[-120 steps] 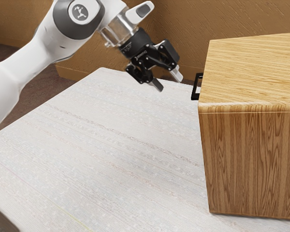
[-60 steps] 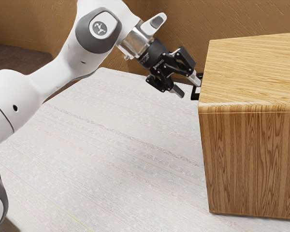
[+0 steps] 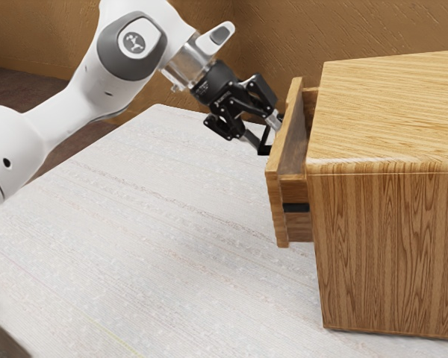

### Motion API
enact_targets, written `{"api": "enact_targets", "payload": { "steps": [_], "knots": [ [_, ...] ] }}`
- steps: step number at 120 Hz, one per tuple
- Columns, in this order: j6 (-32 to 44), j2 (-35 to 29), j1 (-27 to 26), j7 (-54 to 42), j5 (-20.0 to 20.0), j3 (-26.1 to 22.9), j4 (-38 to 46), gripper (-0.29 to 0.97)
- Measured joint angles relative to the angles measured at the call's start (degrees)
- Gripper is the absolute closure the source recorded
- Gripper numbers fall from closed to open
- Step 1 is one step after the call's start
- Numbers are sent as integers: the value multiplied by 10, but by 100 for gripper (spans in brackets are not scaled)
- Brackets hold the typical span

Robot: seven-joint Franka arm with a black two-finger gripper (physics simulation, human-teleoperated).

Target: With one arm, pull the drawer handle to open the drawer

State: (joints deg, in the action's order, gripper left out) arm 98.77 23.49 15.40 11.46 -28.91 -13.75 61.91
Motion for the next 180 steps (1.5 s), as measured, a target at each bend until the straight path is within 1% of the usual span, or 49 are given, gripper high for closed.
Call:
{"api": "enact_targets", "payload": {
  "steps": [21, 37, 50, 59, 82, 98, 111, 119, 139, 148, 160, 168, 180],
  "knots": [
    [-6, -9, 13, -1, 3, -13, 11, 31],
    [-10, -34, 68, -3, 6, -62, 54, 30],
    [-11, -43, 92, -3, 7, -80, 68, 30],
    [-11, -53, 121, -4, 8, -106, 87, 31],
    [-11, -69, 167, -9, 8, -134, 103, 31],
    [-12, -76, 209, -12, 9, -172, 114, 31],
    [-12, -77, 261, -14, 16, -221, 127, 31],
    [-12, -77, 275, -15, 18, -237, 135, 31],
    [-10, -83, 287, -15, 20, -249, 145, 31],
    [-9, -92, 315, -16, 21, -268, 159, 31],
    [-10, -103, 333, -17, 21, -279, 165, 31],
    [-11, -110, 358, -18, 22, -297, 177, 31],
    [-12, -116, 381, -21, 22, -310, 185, 31]
  ]
}}
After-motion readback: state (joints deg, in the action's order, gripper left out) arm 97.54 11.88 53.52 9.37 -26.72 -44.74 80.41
